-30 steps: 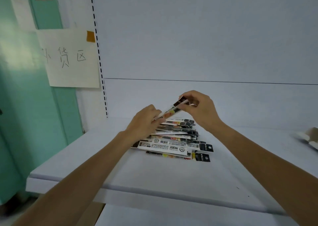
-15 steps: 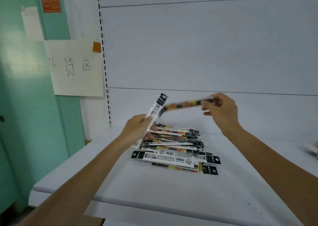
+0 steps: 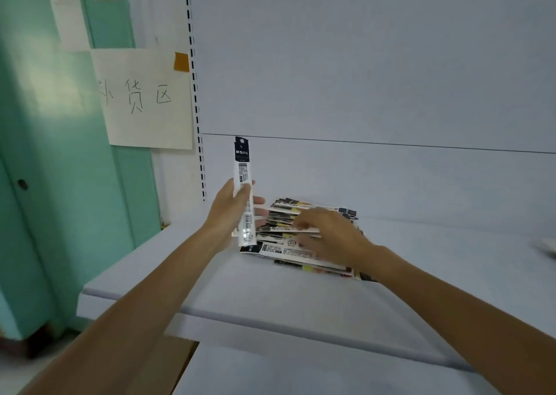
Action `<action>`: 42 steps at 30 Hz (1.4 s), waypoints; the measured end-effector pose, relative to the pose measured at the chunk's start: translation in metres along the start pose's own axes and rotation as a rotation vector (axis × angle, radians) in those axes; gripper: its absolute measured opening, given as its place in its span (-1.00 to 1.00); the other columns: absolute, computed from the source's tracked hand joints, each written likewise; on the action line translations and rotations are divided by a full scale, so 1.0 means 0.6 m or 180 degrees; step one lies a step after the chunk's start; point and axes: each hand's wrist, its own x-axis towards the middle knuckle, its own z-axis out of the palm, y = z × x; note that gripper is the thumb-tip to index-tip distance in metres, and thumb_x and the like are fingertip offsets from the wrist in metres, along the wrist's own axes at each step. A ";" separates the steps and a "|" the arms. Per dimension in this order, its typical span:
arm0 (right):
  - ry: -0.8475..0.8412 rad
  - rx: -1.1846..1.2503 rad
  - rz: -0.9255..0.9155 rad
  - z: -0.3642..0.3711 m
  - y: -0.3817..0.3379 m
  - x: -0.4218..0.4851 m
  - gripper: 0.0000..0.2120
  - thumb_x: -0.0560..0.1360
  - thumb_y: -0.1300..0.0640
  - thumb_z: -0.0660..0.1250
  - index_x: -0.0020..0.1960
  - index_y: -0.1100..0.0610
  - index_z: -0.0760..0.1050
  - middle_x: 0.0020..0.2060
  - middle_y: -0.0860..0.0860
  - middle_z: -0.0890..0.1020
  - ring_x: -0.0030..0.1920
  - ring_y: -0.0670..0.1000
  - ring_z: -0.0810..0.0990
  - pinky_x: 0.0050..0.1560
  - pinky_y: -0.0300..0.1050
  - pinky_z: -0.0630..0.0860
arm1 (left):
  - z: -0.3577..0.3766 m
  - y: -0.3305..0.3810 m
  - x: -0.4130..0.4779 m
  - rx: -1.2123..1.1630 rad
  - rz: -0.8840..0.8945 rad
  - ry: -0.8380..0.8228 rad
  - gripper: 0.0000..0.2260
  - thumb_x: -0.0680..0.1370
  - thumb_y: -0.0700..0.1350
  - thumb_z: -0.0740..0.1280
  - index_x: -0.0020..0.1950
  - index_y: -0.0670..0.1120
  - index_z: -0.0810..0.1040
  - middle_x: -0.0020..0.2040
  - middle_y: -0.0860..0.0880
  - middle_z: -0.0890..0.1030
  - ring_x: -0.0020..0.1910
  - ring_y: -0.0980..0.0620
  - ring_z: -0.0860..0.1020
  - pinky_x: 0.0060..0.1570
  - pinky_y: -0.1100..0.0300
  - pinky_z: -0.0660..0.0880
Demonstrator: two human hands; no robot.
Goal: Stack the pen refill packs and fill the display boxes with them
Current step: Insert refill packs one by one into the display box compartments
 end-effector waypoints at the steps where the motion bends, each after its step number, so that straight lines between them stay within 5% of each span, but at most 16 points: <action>1: 0.0002 0.0006 0.0165 0.004 0.007 0.006 -0.83 0.53 0.07 0.26 0.05 0.13 0.52 -0.03 0.00 0.60 0.02 0.02 0.53 0.06 -0.09 0.45 | -0.011 -0.004 -0.001 0.0207 0.0091 0.0078 -0.87 0.64 -0.09 0.11 0.12 -0.04 0.40 -0.15 -0.11 0.59 -0.36 0.02 0.57 -0.42 0.23 0.55; 5: -0.0229 -0.0145 0.0497 0.024 0.014 0.032 -0.81 0.51 0.01 0.25 -0.17 0.13 0.44 -0.32 -0.08 0.49 -0.25 -0.03 0.45 -0.19 -0.08 0.45 | -0.041 -0.027 -0.002 0.0580 0.0284 0.0271 -0.91 0.62 -0.07 0.14 0.08 -0.01 0.41 -0.21 -0.08 0.59 -0.43 0.03 0.47 -0.46 0.24 0.42; 8: 0.0000 -0.0436 0.0440 0.032 0.009 0.045 -0.78 0.50 0.03 0.26 -0.27 0.13 0.47 -0.44 -0.13 0.34 -0.38 -0.13 0.30 -0.30 -0.14 0.28 | -0.052 -0.039 0.002 0.0511 -0.0077 0.0189 -0.88 0.61 -0.11 0.12 0.06 -0.04 0.43 -0.19 -0.10 0.59 -0.43 0.04 0.43 -0.48 0.25 0.37; 11: 0.0273 -0.0650 0.0500 0.032 0.005 0.055 -0.64 0.56 0.08 0.18 -0.41 0.08 0.32 -0.41 -0.08 0.32 -0.39 -0.12 0.29 -0.36 -0.19 0.20 | -0.057 -0.047 0.008 0.0343 -0.0364 0.0036 -0.83 0.56 -0.25 0.10 0.01 -0.09 0.45 -0.13 -0.13 0.58 -0.40 0.05 0.41 -0.45 0.26 0.36; 13: 0.0491 -0.0533 0.0639 0.023 0.001 0.063 -0.67 0.59 0.10 0.13 -0.33 0.12 0.41 -0.30 -0.01 0.42 -0.32 -0.04 0.39 -0.36 -0.20 0.24 | -0.055 -0.048 0.012 0.0443 -0.0315 -0.0017 -0.81 0.57 -0.27 0.09 0.07 -0.14 0.46 -0.13 -0.10 0.57 -0.36 0.06 0.43 -0.38 0.26 0.39; 16: 0.0999 0.0105 0.0795 0.000 -0.019 0.083 -0.74 0.58 0.12 0.17 -0.10 0.24 0.56 -0.15 0.08 0.54 -0.21 0.05 0.49 -0.24 -0.13 0.39 | -0.037 -0.042 0.021 0.0497 -0.0173 -0.0041 -0.78 0.59 -0.25 0.10 0.16 -0.19 0.46 -0.17 -0.06 0.55 -0.27 0.05 0.52 -0.23 0.26 0.51; 20: 0.1394 0.1817 0.1153 -0.019 -0.062 0.105 -0.79 0.53 0.18 0.26 -0.22 0.21 0.58 -0.33 -0.06 0.59 -0.36 -0.18 0.51 -0.29 -0.42 0.42 | 0.000 -0.032 0.023 0.0078 -0.0282 -0.0434 -0.75 0.63 -0.14 0.10 0.23 -0.14 0.45 0.02 -0.15 0.59 -0.01 -0.08 0.60 -0.05 0.08 0.60; 22: 0.1307 0.1884 0.1320 -0.008 -0.073 0.110 -0.84 0.50 0.19 0.30 -0.21 0.19 0.60 -0.35 -0.08 0.60 -0.36 -0.19 0.50 -0.33 -0.47 0.41 | 0.018 -0.028 0.019 -0.0089 -0.0371 -0.0660 -0.72 0.64 -0.04 0.09 0.23 -0.11 0.47 0.05 -0.18 0.61 0.04 -0.16 0.59 0.06 -0.10 0.55; 26: 0.1229 0.1586 0.1606 0.010 -0.058 0.103 -0.86 0.46 0.13 0.35 0.00 0.13 0.57 -0.08 -0.03 0.59 -0.06 -0.07 0.54 -0.03 -0.25 0.46 | 0.035 -0.027 0.010 -0.0037 -0.0195 -0.1006 -0.75 0.63 0.02 0.11 0.08 -0.09 0.48 -0.24 -0.06 0.62 -0.33 0.02 0.61 -0.35 0.15 0.58; 29: 0.1072 0.2420 0.1901 -0.010 -0.041 0.084 -0.77 0.48 0.00 0.33 0.05 0.11 0.54 0.00 -0.04 0.59 0.06 -0.05 0.54 0.06 -0.15 0.46 | 0.041 -0.039 0.017 0.0528 0.0218 -0.1000 -0.80 0.62 0.00 0.15 0.17 -0.04 0.43 -0.09 -0.05 0.62 -0.24 0.06 0.60 -0.08 0.07 0.60; 31: 0.0917 0.2791 0.1851 -0.023 -0.036 0.068 -0.80 0.49 -0.02 0.32 -0.03 0.11 0.53 -0.09 -0.03 0.61 -0.03 -0.08 0.55 -0.05 -0.20 0.47 | 0.059 -0.041 0.011 0.0811 0.0459 -0.1102 -0.79 0.61 0.03 0.14 0.16 -0.04 0.41 -0.14 -0.03 0.60 -0.33 0.10 0.59 -0.08 0.08 0.60; 35: 0.0743 0.2302 0.1833 -0.043 -0.013 0.032 -0.87 0.48 0.05 0.35 -0.15 0.03 0.40 -0.26 -0.08 0.52 -0.22 -0.11 0.51 -0.25 -0.26 0.41 | 0.118 -0.039 -0.017 0.1506 0.1076 -0.1494 -0.88 0.61 -0.07 0.17 0.13 -0.02 0.37 -0.13 0.10 0.55 -0.33 0.36 0.55 -0.32 0.55 0.41; 42: 0.0330 0.2681 0.1888 -0.144 0.088 -0.093 -0.68 0.55 -0.14 0.17 -0.05 0.09 0.51 -0.17 -0.03 0.59 -0.11 -0.07 0.56 0.11 -0.04 0.50 | 0.263 -0.022 -0.058 0.1250 0.0817 -0.1428 -0.84 0.58 -0.09 0.20 0.14 -0.06 0.40 -0.16 -0.01 0.61 -0.40 0.16 0.56 -0.40 0.32 0.48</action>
